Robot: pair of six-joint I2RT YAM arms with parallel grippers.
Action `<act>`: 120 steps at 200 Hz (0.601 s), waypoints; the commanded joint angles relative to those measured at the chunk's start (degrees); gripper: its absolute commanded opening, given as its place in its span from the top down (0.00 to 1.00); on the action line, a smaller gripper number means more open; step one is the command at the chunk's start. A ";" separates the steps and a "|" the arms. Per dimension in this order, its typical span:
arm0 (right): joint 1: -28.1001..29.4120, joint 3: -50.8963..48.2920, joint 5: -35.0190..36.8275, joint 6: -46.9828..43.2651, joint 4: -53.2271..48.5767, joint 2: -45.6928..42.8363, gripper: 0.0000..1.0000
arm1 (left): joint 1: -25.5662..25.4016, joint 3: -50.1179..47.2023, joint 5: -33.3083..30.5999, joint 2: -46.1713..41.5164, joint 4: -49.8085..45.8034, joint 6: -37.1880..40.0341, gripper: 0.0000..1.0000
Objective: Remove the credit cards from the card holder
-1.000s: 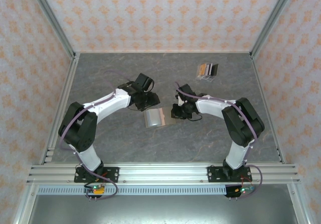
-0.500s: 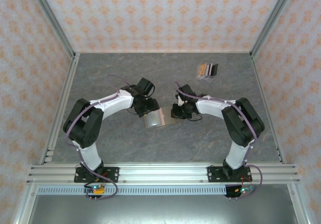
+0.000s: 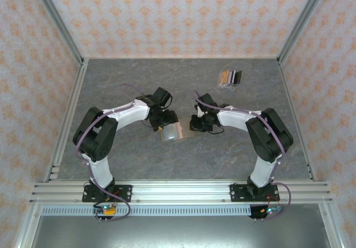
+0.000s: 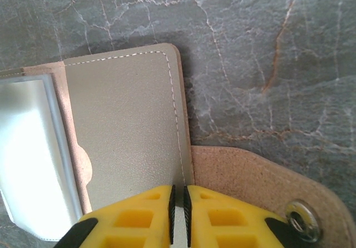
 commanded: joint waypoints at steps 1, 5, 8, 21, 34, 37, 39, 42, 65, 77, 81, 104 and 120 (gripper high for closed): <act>0.18 -0.94 0.54 0.14 0.40 2.38 0.84 | 0.47 -0.21 1.99 0.57 1.35 0.26 0.31; 0.17 -0.85 0.56 0.10 0.42 2.46 0.84 | 0.46 -0.21 2.11 0.56 1.41 0.26 0.32; 0.15 -0.91 0.59 0.09 0.43 2.53 0.84 | 0.39 -0.18 2.23 0.48 1.48 0.31 0.33; 0.18 -0.85 0.56 0.04 0.34 2.60 0.84 | 0.40 -0.19 2.72 0.33 1.77 0.42 0.35; 0.20 -0.79 0.54 0.07 0.33 2.63 0.84 | 0.41 -0.16 3.27 0.03 2.14 0.53 0.37; 0.18 -0.77 0.55 0.09 0.33 2.67 0.84 | 0.38 -0.11 3.26 -0.05 2.18 0.54 0.38; 0.15 -0.77 0.54 0.11 0.32 2.65 0.84 | 0.36 -0.12 3.32 -0.13 2.22 0.53 0.38; 0.16 -0.76 0.57 0.06 0.31 2.62 0.84 | 0.37 -0.07 3.38 -0.16 2.15 0.60 0.38; 0.21 -0.77 0.54 0.10 0.25 2.81 0.84 | 0.26 0.06 4.05 -1.16 2.53 0.80 0.42; 0.17 -0.76 0.48 0.10 0.34 2.86 0.84 | 0.32 0.01 4.39 -1.71 2.65 0.96 0.44; 0.14 -0.76 0.49 0.17 0.32 2.84 0.84 | 0.32 0.03 4.50 -1.89 2.53 1.01 0.45; 0.14 -0.79 0.59 0.15 0.33 2.87 0.84 | 0.02 0.07 4.56 -2.67 2.49 1.48 0.47; 0.15 -0.76 0.63 0.15 0.26 2.89 0.84 | -0.11 0.06 5.30 -2.86 2.98 1.67 0.47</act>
